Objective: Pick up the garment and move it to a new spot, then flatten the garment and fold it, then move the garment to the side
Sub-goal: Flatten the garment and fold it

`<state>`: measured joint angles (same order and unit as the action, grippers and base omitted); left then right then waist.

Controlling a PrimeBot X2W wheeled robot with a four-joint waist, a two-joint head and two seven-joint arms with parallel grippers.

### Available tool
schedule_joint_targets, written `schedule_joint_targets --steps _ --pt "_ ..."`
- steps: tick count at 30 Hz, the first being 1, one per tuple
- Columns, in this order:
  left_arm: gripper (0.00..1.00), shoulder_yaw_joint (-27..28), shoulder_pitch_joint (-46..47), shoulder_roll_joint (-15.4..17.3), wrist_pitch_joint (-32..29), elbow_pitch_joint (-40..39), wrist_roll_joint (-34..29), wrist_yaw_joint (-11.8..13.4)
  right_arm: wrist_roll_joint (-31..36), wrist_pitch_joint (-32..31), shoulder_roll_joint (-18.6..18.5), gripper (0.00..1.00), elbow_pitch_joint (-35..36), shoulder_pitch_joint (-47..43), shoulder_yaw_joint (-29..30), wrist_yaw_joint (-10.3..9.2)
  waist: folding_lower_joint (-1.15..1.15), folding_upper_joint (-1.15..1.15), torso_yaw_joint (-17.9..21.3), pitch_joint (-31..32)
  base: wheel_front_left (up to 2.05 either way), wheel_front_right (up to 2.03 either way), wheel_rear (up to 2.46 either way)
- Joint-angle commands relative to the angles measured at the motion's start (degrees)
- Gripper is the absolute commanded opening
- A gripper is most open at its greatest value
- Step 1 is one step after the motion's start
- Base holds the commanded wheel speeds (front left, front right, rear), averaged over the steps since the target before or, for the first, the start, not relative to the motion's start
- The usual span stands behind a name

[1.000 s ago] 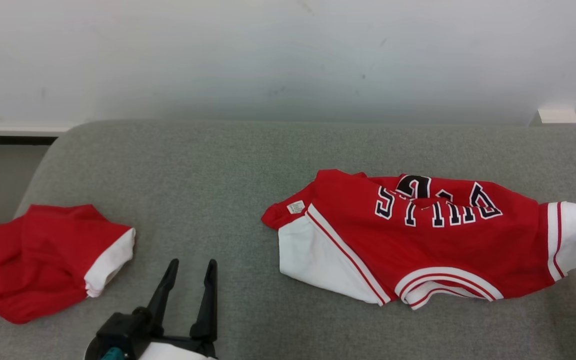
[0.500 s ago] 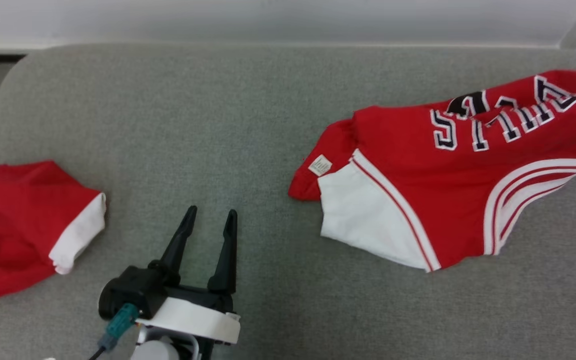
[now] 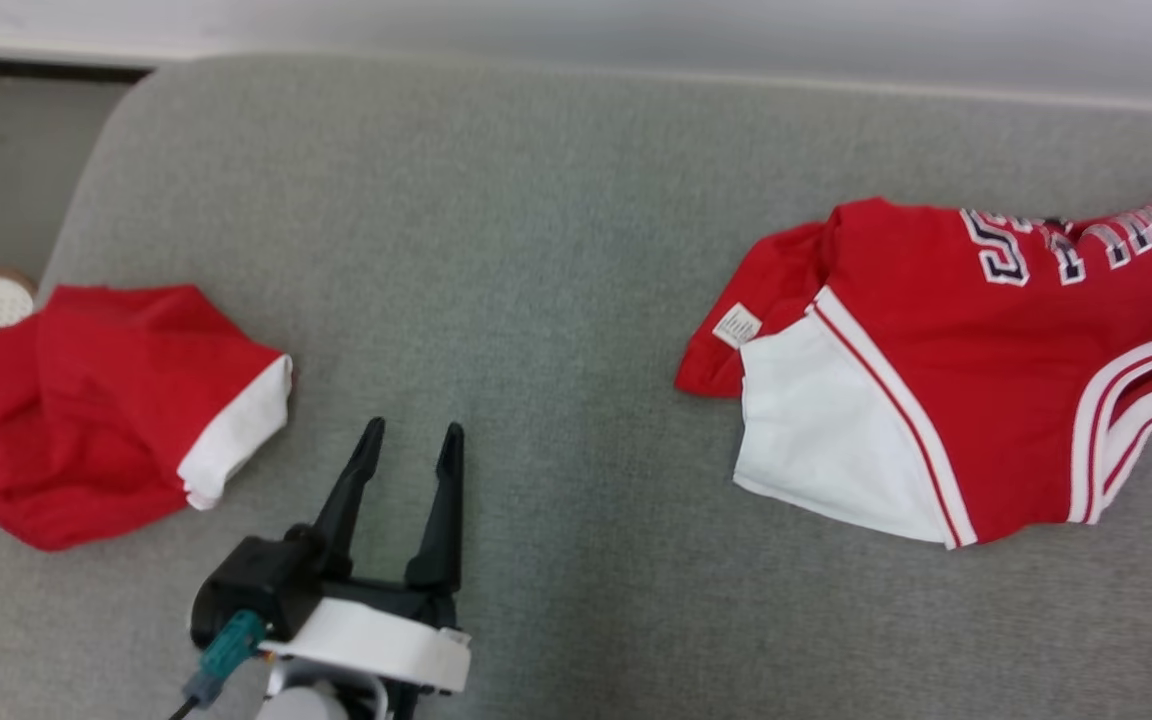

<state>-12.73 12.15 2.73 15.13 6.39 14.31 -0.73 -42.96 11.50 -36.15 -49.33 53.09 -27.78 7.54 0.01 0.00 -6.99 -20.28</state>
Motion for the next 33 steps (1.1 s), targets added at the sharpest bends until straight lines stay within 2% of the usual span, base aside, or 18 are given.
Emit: schedule_joint_targets --steps 1,6,11,16,20,23,29,33 --pt "1.00 0.68 -1.27 0.30 0.03 0.12 -0.54 -0.30 -0.27 0.70 0.50 1.00 1.91 -0.87 -1.19 -0.11 -0.01 0.00 2.53 4.26 0.00 0.00 0.00" --pt "1.00 2.69 -3.61 0.28 0.03 0.61 -1.09 -1.03 -1.97 1.99 1.21 1.00 10.61 -4.30 -6.04 -0.11 -0.01 0.00 4.92 10.44 0.00 0.00 0.00" --pt "1.00 4.15 -6.08 0.28 0.03 0.78 -0.74 -1.46 -2.52 2.79 1.14 1.00 19.00 -11.54 -8.10 -0.11 -0.01 0.00 5.85 15.20 0.00 0.00 0.00" --pt "1.00 5.26 -8.42 0.28 0.03 0.69 0.00 -1.37 -2.21 3.50 5.22 1.00 24.29 -21.15 -6.42 -0.11 -0.01 0.00 6.01 17.66 0.00 0.00 0.00" --pt "1.00 5.23 -9.40 0.29 0.03 0.85 0.42 -1.63 -0.91 3.60 9.70 1.00 25.59 -28.51 -5.09 -0.11 -0.01 0.00 5.50 18.87 0.00 0.00 0.00" --pt "1.00 5.45 -9.62 0.28 0.03 0.68 0.49 -1.74 1.01 3.06 12.37 1.00 25.05 -30.98 -6.37 -0.11 -0.01 0.00 5.11 19.16 0.00 0.00 0.00" --pt "1.00 4.59 -8.49 0.29 0.03 0.88 0.70 -2.06 1.86 -2.41 17.42 1.00 21.60 -28.68 -12.28 -0.11 -0.01 0.00 3.46 18.61 0.00 0.00 0.00" --pt "1.00 3.72 -7.83 0.26 0.03 1.01 1.33 -1.89 1.61 -5.13 19.22 1.00 17.42 -25.83 -16.27 -0.11 -0.01 0.00 1.27 17.87 0.00 0.00 0.00"
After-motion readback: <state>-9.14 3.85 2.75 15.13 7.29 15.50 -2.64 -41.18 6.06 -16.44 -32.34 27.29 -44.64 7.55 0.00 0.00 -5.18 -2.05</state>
